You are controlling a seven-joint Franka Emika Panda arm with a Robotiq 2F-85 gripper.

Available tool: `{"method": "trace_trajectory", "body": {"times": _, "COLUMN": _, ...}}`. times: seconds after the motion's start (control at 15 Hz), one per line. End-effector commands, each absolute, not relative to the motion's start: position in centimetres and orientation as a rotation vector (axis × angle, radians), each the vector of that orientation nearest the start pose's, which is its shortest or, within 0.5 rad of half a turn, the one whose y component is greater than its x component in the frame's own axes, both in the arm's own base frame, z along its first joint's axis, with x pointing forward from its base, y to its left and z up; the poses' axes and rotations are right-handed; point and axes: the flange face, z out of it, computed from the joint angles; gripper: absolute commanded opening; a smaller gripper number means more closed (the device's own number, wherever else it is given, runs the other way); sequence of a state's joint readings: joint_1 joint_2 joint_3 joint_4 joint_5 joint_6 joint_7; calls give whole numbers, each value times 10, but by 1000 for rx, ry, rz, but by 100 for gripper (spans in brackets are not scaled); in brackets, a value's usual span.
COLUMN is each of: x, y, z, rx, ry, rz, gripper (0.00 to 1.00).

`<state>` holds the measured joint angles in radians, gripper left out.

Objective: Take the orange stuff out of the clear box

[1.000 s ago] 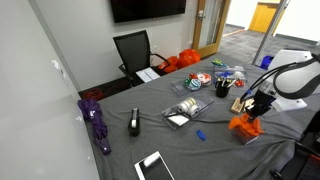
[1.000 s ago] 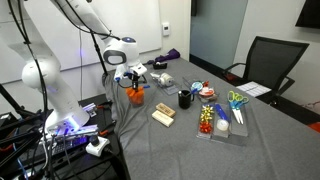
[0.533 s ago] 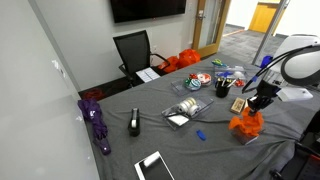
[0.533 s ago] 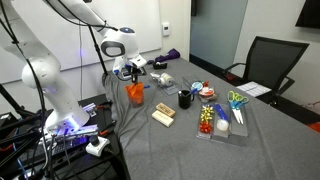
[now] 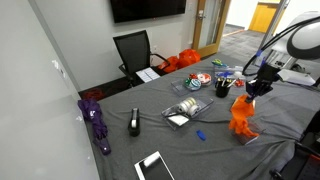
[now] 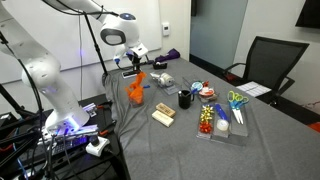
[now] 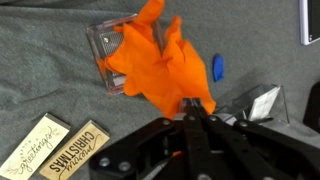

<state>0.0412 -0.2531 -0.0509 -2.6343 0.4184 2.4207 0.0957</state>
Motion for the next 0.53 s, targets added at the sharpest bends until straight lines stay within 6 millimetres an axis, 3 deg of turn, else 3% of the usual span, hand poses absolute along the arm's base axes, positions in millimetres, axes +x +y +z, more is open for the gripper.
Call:
{"method": "trace_trajectory", "body": {"times": 0.0, "x": 447, "y": -4, "z": 354, "rx": -2706, "ry": 720, "rz": -38, "gripper": 0}}
{"method": "trace_trajectory", "body": {"times": 0.2, "x": 473, "y": -4, "z": 362, "rx": -2652, "ry": 843, "rz": -76, "gripper": 0}}
{"method": "trace_trajectory", "body": {"times": 0.47, "x": 515, "y": -5, "z": 356, "rx": -2580, "ry": 1020, "rz": -85, "gripper": 0}}
